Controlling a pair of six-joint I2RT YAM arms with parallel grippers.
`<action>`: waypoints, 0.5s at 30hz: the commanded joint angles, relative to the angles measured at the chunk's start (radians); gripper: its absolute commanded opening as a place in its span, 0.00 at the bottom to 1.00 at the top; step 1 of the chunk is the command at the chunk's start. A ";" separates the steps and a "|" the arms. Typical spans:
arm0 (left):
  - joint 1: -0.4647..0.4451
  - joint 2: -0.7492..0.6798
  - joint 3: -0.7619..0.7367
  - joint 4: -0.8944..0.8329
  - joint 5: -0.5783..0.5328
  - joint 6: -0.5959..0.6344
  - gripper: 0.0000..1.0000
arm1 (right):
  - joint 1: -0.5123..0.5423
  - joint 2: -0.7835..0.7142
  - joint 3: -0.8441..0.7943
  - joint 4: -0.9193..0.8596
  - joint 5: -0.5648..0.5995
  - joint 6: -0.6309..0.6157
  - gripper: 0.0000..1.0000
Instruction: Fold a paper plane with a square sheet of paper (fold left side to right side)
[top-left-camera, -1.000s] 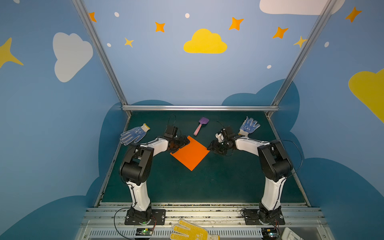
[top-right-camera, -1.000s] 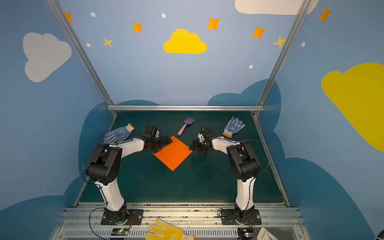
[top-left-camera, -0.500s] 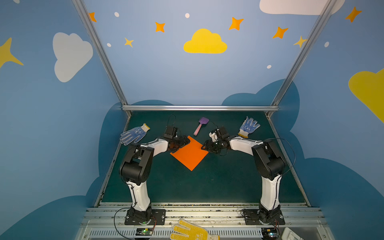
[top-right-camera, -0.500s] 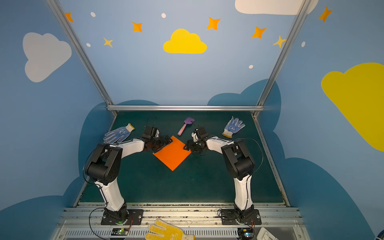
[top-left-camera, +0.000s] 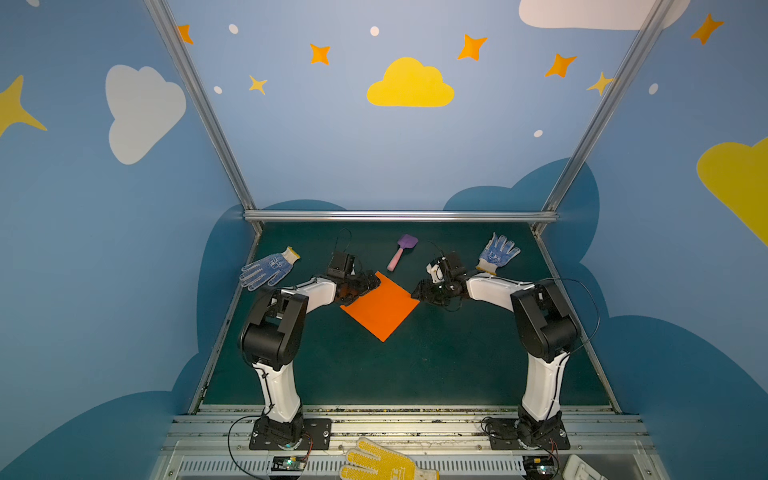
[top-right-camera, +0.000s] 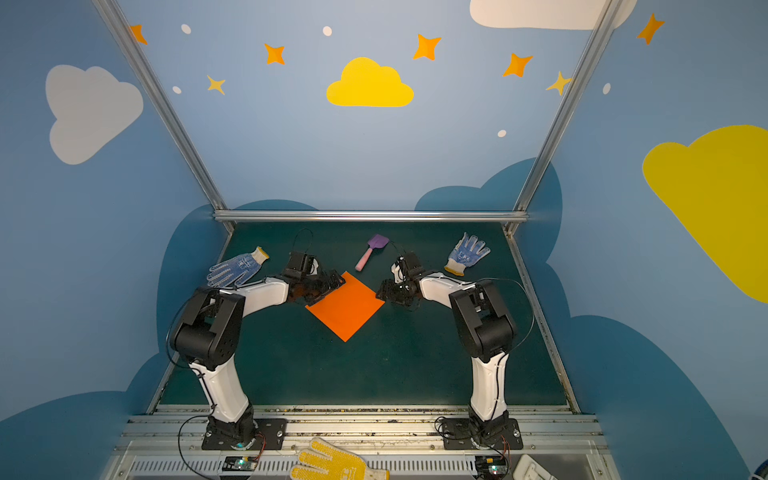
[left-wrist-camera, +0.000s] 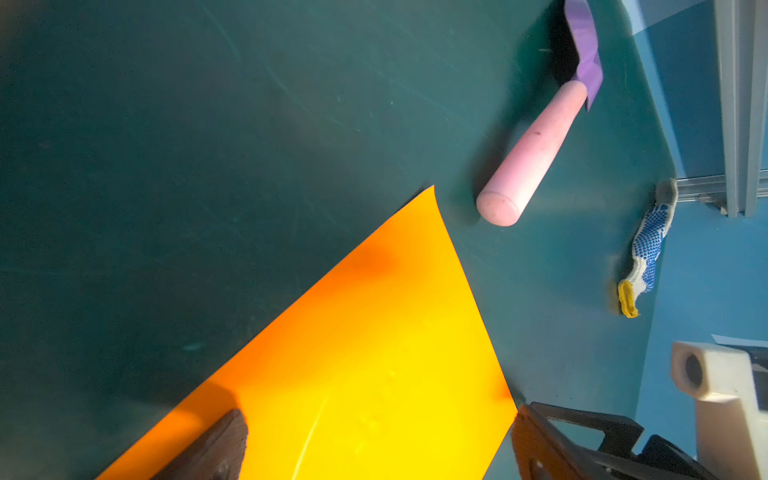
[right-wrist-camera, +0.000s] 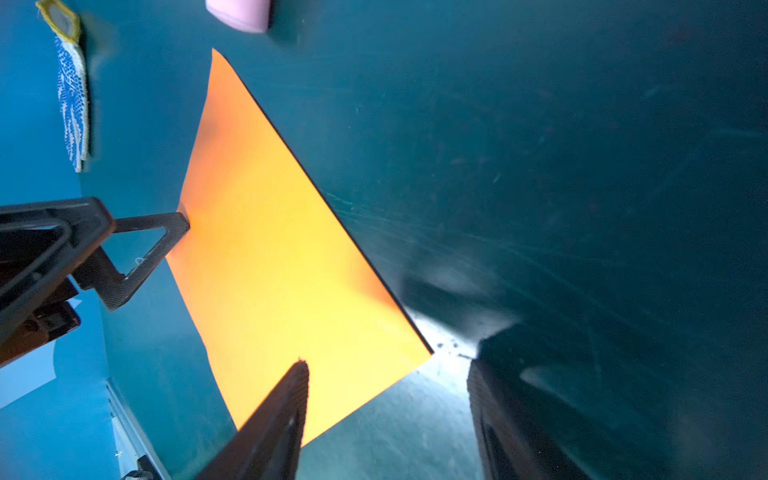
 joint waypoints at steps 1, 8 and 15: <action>-0.008 0.054 -0.031 -0.040 0.001 0.006 1.00 | 0.011 0.035 -0.031 -0.087 0.067 -0.027 0.64; -0.009 0.062 -0.030 -0.039 0.002 0.005 1.00 | 0.085 0.092 -0.013 -0.080 0.074 -0.026 0.63; -0.011 0.063 -0.027 -0.043 0.002 0.009 1.00 | 0.139 0.131 -0.003 -0.055 0.053 -0.003 0.63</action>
